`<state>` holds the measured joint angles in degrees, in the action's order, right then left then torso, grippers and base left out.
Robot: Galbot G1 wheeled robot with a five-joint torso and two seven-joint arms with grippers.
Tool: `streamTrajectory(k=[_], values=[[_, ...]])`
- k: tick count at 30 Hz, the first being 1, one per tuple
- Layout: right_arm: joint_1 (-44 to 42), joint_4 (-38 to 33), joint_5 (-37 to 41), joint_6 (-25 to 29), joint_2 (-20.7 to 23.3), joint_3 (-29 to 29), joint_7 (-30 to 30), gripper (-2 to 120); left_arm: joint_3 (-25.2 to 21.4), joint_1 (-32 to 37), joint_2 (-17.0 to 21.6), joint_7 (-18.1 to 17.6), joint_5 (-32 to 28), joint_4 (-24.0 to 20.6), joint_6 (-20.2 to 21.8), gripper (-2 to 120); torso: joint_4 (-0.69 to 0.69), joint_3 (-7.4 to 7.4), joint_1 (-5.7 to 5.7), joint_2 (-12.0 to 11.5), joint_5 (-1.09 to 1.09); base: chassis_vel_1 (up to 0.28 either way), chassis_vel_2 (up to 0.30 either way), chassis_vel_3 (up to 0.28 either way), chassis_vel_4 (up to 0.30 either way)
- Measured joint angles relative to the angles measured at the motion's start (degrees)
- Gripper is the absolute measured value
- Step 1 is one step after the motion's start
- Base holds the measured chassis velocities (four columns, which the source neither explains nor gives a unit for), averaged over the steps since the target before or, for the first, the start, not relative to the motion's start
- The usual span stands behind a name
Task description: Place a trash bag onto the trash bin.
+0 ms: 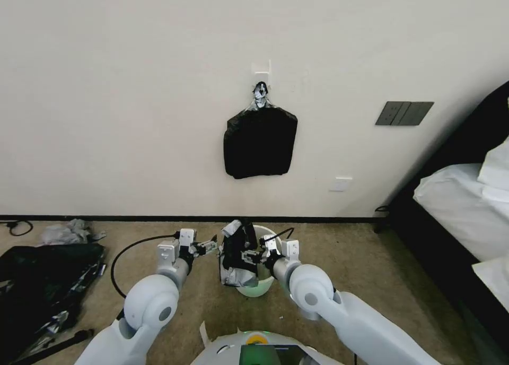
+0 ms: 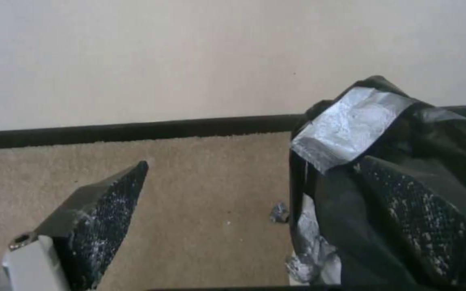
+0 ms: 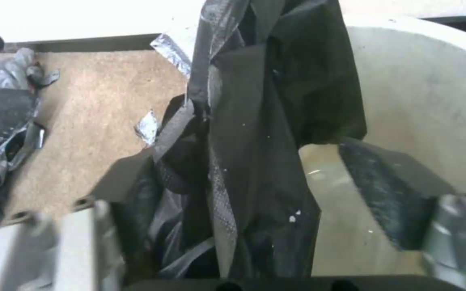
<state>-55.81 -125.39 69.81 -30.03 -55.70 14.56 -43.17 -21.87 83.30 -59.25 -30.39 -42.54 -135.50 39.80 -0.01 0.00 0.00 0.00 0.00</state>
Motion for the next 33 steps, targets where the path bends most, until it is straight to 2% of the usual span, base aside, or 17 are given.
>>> streamTrajectory(k=[3,6,11,13,15,18,19,20,22,24,33], values=[[0.0,0.14,0.0,0.02,-0.1,0.01,0.0,73,-0.01,0.23,-0.07,-0.04,0.01,-0.07,0.01,100,0.01,0.0,0.0,0.0,-0.01,0.0,0.0,0.0,0.0],[-0.01,0.52,-0.14,0.21,-0.23,-0.05,-0.02,53,-0.07,0.61,-0.07,-0.09,0.04,-0.13,0.07,100,0.01,0.0,0.0,0.0,0.0,0.0,0.0,0.0,0.0],[-0.06,0.55,-0.23,0.43,-0.25,-0.32,-0.03,41,0.04,0.61,-0.19,-0.09,0.06,-0.01,0.13,100,0.01,0.0,0.0,0.0,0.0,0.0,0.0,0.0,0.0],[-0.26,0.26,-0.33,0.55,-0.07,-0.57,-0.04,30,0.44,0.52,-0.28,-0.06,0.0,0.03,0.26,100,0.01,0.0,0.0,0.0,0.0,0.0,0.0,0.0,0.0],[-0.37,0.06,-0.35,0.57,0.04,-0.75,-0.06,28,0.76,0.47,-0.32,-0.03,-0.08,0.07,0.32,100,0.01,0.0,0.0,0.0,0.01,0.0,0.0,0.0,0.0],[-1.11,-0.87,-0.39,0.66,0.56,-2.06,-0.08,10,3.53,-0.21,-1.11,0.07,-1.74,0.72,1.1,100,0.01,0.0,0.0,0.0,0.01,0.0,0.0,0.0,0.0],[-1.11,-0.87,-0.39,0.66,0.56,-2.06,-0.08,10,3.53,-0.21,-1.11,0.07,-1.74,0.72,1.1,100,0.01,0.0,0.0,0.0,0.01,0.0,0.0,0.0,0.0],[-1.4,-1.52,-0.39,0.7,0.86,-2.83,-0.08,5,5.52,-1.14,-1.85,0.02,-2.66,1.3,1.44,100,0.01,0.0,0.0,0.0,0.01,0.0,0.0,0.0,0.0],[-1.61,-2.06,-0.33,0.73,1.14,-3.44,-0.08,0,7.06,-2.17,-2.49,-0.14,-3.5,1.9,1.67,100,0.01,0.0,0.0,0.0,0.01,0.0,0.0,0.0,0.0],[-2.08,-3.02,0.04,0.76,1.89,-3.93,-0.01,0,12.36,-7.95,-5.38,-1.8,-6.0,6.17,2.22,100,0.01,0.0,0.0,0.0,0.01,0.0,0.0,0.0,0.0],[-2.24,-2.43,0.51,0.8,1.17,-3.52,-0.06,0,16.02,-13.48,-9.3,-6.55,-13.24,13.67,2.37,100,0.01,0.0,0.0,0.0,0.0,0.0,0.0,0.0,0.0]])
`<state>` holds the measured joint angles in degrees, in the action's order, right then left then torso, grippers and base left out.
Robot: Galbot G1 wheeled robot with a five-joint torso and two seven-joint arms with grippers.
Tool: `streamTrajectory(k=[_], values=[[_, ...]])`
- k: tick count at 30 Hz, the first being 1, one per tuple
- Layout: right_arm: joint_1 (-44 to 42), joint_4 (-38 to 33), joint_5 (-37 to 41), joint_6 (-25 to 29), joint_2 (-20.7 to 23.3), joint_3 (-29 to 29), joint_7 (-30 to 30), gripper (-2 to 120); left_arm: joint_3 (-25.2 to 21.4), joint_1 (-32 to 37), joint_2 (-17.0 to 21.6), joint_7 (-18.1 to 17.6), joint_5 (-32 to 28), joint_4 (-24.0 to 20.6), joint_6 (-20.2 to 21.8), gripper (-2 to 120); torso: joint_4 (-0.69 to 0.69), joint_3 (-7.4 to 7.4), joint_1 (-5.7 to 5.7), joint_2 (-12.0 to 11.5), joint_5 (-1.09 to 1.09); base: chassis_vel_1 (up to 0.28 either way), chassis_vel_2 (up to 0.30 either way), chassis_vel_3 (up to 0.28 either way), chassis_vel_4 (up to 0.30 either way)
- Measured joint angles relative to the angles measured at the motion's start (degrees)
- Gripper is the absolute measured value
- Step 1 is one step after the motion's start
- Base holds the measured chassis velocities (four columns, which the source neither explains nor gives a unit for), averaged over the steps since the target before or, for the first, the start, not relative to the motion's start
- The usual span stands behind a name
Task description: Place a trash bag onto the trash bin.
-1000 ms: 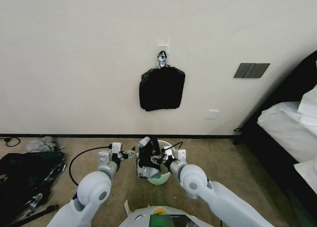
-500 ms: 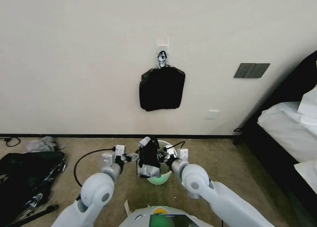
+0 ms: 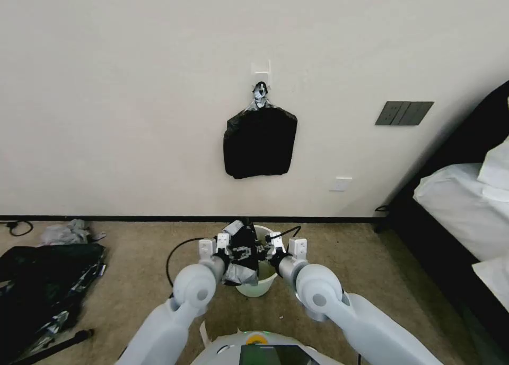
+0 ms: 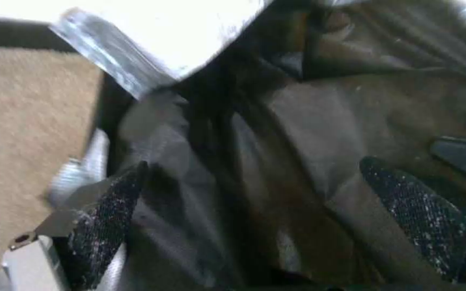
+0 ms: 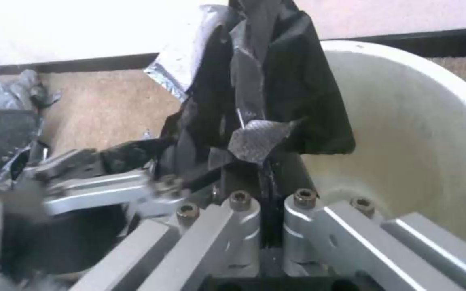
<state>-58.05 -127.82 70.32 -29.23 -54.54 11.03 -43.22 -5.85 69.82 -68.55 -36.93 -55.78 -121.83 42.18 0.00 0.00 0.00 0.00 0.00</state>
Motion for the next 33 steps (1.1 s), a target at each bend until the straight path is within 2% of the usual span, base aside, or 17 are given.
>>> streamTrajectory(k=[3,11,17,24,33], values=[[0.01,0.14,0.09,0.01,0.13,-0.44,0.0,0,1.2,-0.91,-1.36,-2.54,-0.49,0.79,0.01,100,0.0,0.0,0.0,0.0,0.0,0.0,0.0,0.0,0.0],[-0.62,0.36,0.25,0.01,0.15,-1.75,0.02,0,1.2,0.49,-1.53,-4.46,0.26,-0.23,0.01,100,0.0,0.0,0.0,0.0,0.0,0.0,0.0,0.0,0.0],[-1.3,0.49,0.26,-0.03,-0.05,-2.12,0.02,0,0.86,1.75,-1.07,-3.05,2.66,-2.49,0.01,100,0.0,0.01,0.0,0.0,0.0,0.0,0.0,0.0,0.0],[-1.58,0.3,0.23,-0.03,-0.24,-1.5,0.02,0,-0.75,1.88,-1.21,-1.58,4.42,0.07,-0.23,100,0.0,0.01,0.0,0.0,0.0,0.0,0.0,0.0,0.0],[-1.72,-0.03,0.21,-0.02,0.08,-1.55,0.01,0,-1.05,2.1,-1.32,-0.08,4.16,0.81,-0.16,100,0.0,0.01,0.01,0.0,0.0,0.0,0.0,0.0,0.0]])
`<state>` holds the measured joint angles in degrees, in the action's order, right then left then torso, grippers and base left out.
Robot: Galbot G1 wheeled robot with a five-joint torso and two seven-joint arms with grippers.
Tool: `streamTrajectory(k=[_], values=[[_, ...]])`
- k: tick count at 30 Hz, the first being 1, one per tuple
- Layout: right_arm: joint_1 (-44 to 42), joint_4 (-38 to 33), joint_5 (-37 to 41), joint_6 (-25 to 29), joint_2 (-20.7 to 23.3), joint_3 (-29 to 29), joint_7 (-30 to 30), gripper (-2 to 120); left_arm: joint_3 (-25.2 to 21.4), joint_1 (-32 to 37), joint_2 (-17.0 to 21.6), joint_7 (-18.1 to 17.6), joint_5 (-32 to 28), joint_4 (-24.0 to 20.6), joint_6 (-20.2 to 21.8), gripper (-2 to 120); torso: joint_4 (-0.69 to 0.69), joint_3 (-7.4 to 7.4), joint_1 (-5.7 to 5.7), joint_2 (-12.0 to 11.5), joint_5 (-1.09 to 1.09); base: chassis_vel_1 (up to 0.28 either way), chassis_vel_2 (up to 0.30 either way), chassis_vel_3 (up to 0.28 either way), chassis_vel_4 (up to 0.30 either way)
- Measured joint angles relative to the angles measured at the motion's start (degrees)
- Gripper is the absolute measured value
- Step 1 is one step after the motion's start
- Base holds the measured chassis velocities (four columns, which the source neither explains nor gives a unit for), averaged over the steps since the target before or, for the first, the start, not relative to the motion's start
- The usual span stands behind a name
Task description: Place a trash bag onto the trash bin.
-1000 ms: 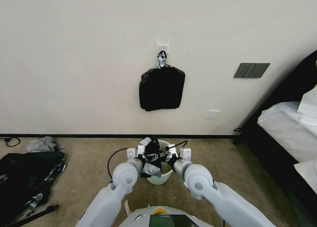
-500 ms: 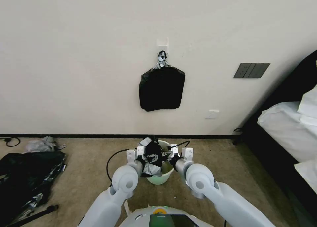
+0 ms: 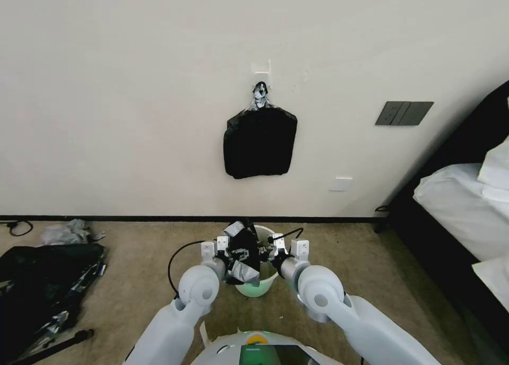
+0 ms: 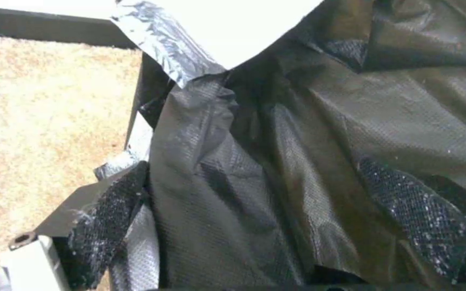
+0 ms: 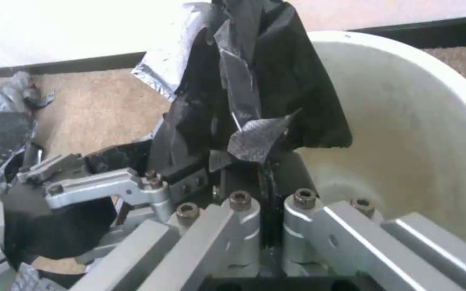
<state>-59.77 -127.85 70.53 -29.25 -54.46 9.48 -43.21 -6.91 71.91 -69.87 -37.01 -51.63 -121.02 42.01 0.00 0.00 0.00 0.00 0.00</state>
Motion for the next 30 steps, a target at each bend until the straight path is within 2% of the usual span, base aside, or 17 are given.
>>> streamTrajectory(k=[13,16,18,20,21,24,25,27,30], values=[[-0.07,0.02,-0.03,0.05,-0.19,-0.31,0.01,0,0.04,-1.04,-1.27,-0.29,-1.3,2.29,-0.08,100,0.0,0.0,0.0,0.0,0.0,0.0,0.0,0.0,0.0],[-0.17,0.14,-0.01,0.07,-0.38,-0.43,0.02,0,0.42,-1.17,-1.39,-0.92,-1.33,2.61,-0.33,87,0.0,0.0,0.0,0.0,0.0,0.0,0.0,0.0,0.0],[-0.23,0.19,0.0,0.07,-0.4,-0.49,0.03,0,0.61,-1.18,-1.41,-1.14,-1.34,2.61,-0.62,84,0.0,0.0,0.0,0.0,0.0,0.0,0.0,0.0,0.0],[-0.45,0.3,0.03,0.07,-0.41,-0.77,0.07,0,0.88,-1.19,-1.33,-1.35,-1.35,2.61,-1.01,74,0.0,-0.01,0.0,0.0,0.0,0.0,0.0,0.0,0.0],[-0.45,0.3,0.03,0.07,-0.41,-0.77,0.07,0,0.88,-1.19,-1.33,-1.35,-1.35,2.61,-1.01,74,0.0,-0.01,0.0,0.0,0.0,0.0,0.0,0.0,0.0],[-0.97,0.35,0.03,0.07,-0.46,-1.45,0.08,0,0.99,-1.27,-1.28,-1.62,-1.35,2.82,-1.21,57,0.0,-0.01,0.0,0.0,0.0,0.0,0.0,0.0,0.0],[-0.97,0.35,0.03,0.07,-0.46,-1.45,0.08,0,0.99,-1.27,-1.28,-1.62,-1.35,2.82,-1.21,57,0.0,-0.01,0.0,0.0,0.0,0.0,0.0,0.0,0.0],[-1.34,0.29,0.02,0.07,-0.49,-1.98,0.09,0,1.06,-1.33,-1.28,-2.0,-1.35,3.04,-1.34,46,0.0,-0.01,0.0,0.0,0.0,0.0,0.0,0.0,0.0],[-1.79,0.2,-0.01,0.06,-0.51,-2.66,0.09,0,1.07,-1.33,-1.28,-2.31,-1.37,3.17,-1.42,40,0.0,-0.01,0.0,0.0,0.0,0.0,0.0,0.0,0.0]])
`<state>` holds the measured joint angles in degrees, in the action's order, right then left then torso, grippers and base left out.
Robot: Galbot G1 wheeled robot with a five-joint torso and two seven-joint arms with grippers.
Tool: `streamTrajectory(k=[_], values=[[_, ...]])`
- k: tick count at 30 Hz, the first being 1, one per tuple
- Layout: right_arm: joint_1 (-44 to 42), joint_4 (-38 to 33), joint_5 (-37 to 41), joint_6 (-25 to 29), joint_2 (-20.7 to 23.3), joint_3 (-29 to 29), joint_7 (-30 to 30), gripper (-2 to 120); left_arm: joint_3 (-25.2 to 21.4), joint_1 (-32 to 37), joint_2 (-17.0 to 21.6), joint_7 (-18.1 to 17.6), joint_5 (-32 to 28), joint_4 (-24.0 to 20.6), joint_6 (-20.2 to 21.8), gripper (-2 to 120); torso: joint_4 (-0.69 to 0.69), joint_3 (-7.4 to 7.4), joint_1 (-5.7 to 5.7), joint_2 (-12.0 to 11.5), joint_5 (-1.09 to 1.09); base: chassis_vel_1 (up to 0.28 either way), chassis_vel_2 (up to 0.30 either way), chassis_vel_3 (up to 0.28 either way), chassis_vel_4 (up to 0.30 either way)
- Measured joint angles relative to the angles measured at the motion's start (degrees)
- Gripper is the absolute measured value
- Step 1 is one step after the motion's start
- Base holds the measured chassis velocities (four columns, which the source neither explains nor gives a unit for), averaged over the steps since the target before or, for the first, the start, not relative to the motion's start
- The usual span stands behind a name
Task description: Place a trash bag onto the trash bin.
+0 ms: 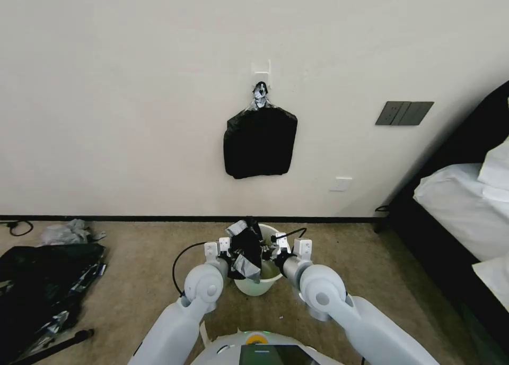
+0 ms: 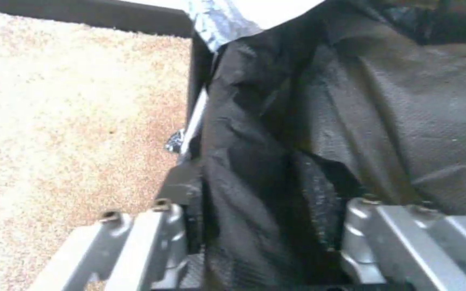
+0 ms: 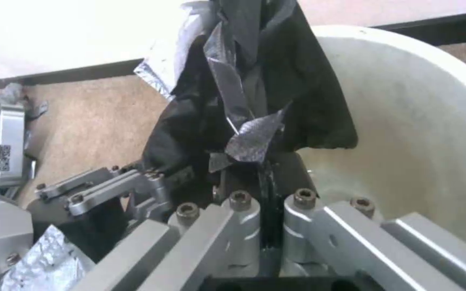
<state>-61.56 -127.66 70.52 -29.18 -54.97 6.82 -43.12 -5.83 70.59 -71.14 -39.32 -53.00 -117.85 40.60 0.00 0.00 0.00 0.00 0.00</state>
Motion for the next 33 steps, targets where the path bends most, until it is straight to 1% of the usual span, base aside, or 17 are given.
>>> streamTrajectory(k=[1,2,4,5,8,9,10,15,20,22,23,24,27,28,31,32,33], values=[[0.0,0.0,0.0,0.0,0.0,0.0,0.0,0,0.0,0.0,0.0,0.0,0.0,0.0,0.0,40,0.0,0.0,0.0,0.0,0.0,0.0,0.0,0.0,0.0],[-0.5,-0.1,-0.04,0.0,0.0,-0.62,0.0,0,0.0,0.09,0.0,-0.24,-0.02,0.09,-0.08,32,0.0,0.0,0.0,0.0,0.0,0.0,0.0,0.0,0.0],[-1.24,-0.32,-0.09,0.0,0.11,-1.51,0.02,0,0.0,0.27,-0.06,-0.73,-0.06,0.22,-0.22,22,0.0,0.0,0.0,0.0,0.0,0.0,0.0,0.0,0.0],[-1.24,-0.32,-0.09,0.0,0.11,-1.51,0.02,0,0.0,0.27,-0.06,-0.73,-0.06,0.22,-0.22,22,0.0,0.0,0.0,0.0,0.0,0.0,0.0,0.0,0.0],[-2.05,-0.61,-0.24,0.0,0.39,-2.6,0.09,0,0.28,0.47,-0.1,-1.43,-0.12,0.31,-0.64,9,0.0,0.0,0.0,0.0,0.0,0.0,0.0,0.0,0.0],[-2.05,-0.61,-0.24,0.0,0.39,-2.6,0.09,0,0.28,0.47,-0.1,-1.43,-0.12,0.31,-0.64,9,0.0,0.0,0.0,0.0,0.0,0.0,0.0,0.0,0.0],[-2.38,-0.82,-0.27,0.0,0.5,-3.06,0.12,0,0.49,0.51,-0.23,-1.71,-0.14,0.31,-0.94,6,-0.01,0.0,0.0,0.0,0.0,0.0,0.0,0.0,0.0],[-3.26,-1.48,-0.41,0.0,0.75,-3.75,0.3,0,0.93,0.63,-0.63,-1.85,0.37,0.49,-2.15,6,0.0,0.0,0.0,0.0,0.0,0.0,0.0,0.0,0.0],[-5.04,-2.5,-2.58,-0.02,0.99,-4.19,2.64,0,1.7,1.35,-1.45,-1.73,1.89,0.28,-5.02,6,0.0,0.0,0.0,0.0,-0.01,0.0,0.0,0.0,0.0],[-6.22,-3.32,-4.72,-0.03,1.04,-4.38,4.5,0,2.23,2.29,-1.54,-0.25,4.83,-0.25,-7.99,6,0.0,0.0,0.0,0.0,0.0,0.0,0.0,0.0,0.0],[-7.12,-3.98,-6.68,0.18,1.04,-4.74,6.29,0,2.52,3.13,-1.5,1.19,7.28,-0.5,-10.36,6,-0.01,0.0,0.0,0.0,0.0,0.0,0.0,0.0,0.0],[-7.12,-3.98,-6.68,0.18,1.04,-4.74,6.29,0,2.52,3.13,-1.5,1.19,7.28,-0.5,-10.36,6,-0.01,0.0,0.0,0.0,0.0,0.0,0.0,0.0,0.0],[-8.68,-5.68,-11.61,1.29,1.07,-6.35,10.21,0,2.91,5.95,-1.02,4.65,13.92,-1.73,-16.76,6,0.0,0.0,0.0,0.0,0.0,0.0,0.0,0.0,0.0],[-8.68,-5.68,-11.61,1.29,1.07,-6.35,10.21,0,2.91,5.95,-1.02,4.65,13.92,-1.73,-16.76,6,0.0,0.0,0.0,0.0,0.0,0.0,0.0,0.0,0.0],[-10.52,-7.23,-18.92,2.86,1.42,-9.4,14.94,0,2.91,9.26,-0.39,7.75,19.59,-3.78,-22.3,6,0.0,0.0,0.0,0.0,-0.01,0.0,0.0,0.0,0.0],[-10.52,-7.23,-18.92,2.86,1.42,-9.4,14.94,0,2.91,9.26,-0.39,7.75,19.59,-3.78,-22.3,6,0.0,0.0,0.0,0.0,-0.01,0.0,0.0,0.0,0.0],[-11.08,-7.47,-20.76,3.13,1.47,-10.4,16.26,0,2.88,9.88,-0.24,8.36,20.57,-4.39,-23.51,6,0.01,0.01,0.0,0.0,0.0,0.0,0.0,0.0,0.0]])
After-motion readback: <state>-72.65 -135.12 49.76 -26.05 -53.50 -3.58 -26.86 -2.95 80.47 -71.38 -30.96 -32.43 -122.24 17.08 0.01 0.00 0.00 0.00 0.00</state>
